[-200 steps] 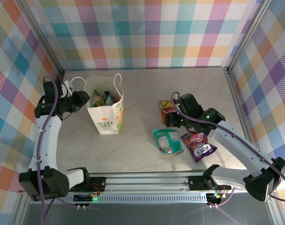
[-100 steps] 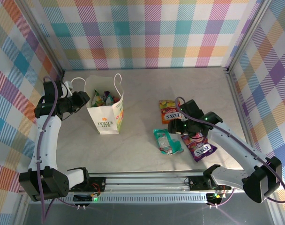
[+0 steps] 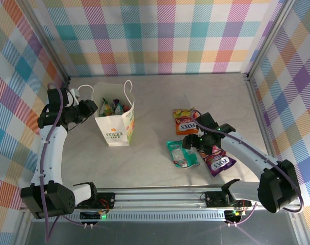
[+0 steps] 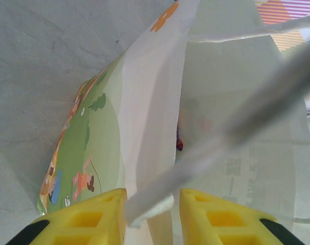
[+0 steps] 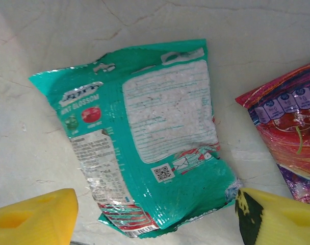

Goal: Place the snacks into the paper bag

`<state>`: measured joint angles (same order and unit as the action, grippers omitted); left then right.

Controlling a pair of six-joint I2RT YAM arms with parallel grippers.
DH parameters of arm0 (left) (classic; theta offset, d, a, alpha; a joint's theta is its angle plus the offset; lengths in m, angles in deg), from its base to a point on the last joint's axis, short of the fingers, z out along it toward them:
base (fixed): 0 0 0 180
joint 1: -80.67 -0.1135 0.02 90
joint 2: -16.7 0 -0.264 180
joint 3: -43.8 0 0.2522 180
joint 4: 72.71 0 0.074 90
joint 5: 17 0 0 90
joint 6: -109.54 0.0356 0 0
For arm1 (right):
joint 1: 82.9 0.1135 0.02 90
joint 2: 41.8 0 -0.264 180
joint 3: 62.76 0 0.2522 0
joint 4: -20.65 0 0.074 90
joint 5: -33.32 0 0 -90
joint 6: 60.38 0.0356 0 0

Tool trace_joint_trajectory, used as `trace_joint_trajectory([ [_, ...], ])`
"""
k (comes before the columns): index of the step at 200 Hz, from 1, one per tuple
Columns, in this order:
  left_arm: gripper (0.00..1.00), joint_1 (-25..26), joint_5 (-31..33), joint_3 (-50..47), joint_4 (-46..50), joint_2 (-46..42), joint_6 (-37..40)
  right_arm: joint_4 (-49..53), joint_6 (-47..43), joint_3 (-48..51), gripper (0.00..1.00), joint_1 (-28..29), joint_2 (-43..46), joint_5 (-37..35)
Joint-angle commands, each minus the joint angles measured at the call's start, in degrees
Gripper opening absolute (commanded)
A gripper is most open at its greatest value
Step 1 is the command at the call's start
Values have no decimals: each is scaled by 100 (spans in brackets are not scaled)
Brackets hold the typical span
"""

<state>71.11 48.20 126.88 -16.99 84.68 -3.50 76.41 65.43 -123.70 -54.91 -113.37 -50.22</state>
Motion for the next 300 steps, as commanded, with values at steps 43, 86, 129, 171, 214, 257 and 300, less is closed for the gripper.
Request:
trace_joint_trajectory([
  [43, 33, -61, 19, -15, 67, 53, 73, -437, 58, 269, 92, -109, -277, 303],
  [86, 33, -58, 36, -24, 68, 64, 90, -582, 42, 391, 94, -136, -527, 417],
  [129, 34, -57, 36, -41, 76, 51, 99, -822, -88, 551, 92, -153, -608, 383],
  [171, 34, -63, 28, -33, 76, 26, 84, -1037, -224, 656, 91, -162, -747, 415],
  [214, 34, -63, 54, -33, 129, -3, 113, -1272, -164, 766, 90, -162, -1072, 591],
  [257, 35, -60, 78, -32, 164, -42, 116, -1472, -96, 790, 87, -165, -1210, 794],
  [300, 35, -63, 80, -24, 183, -44, 125, -1746, 43, 829, 84, -153, -1288, 1106],
])
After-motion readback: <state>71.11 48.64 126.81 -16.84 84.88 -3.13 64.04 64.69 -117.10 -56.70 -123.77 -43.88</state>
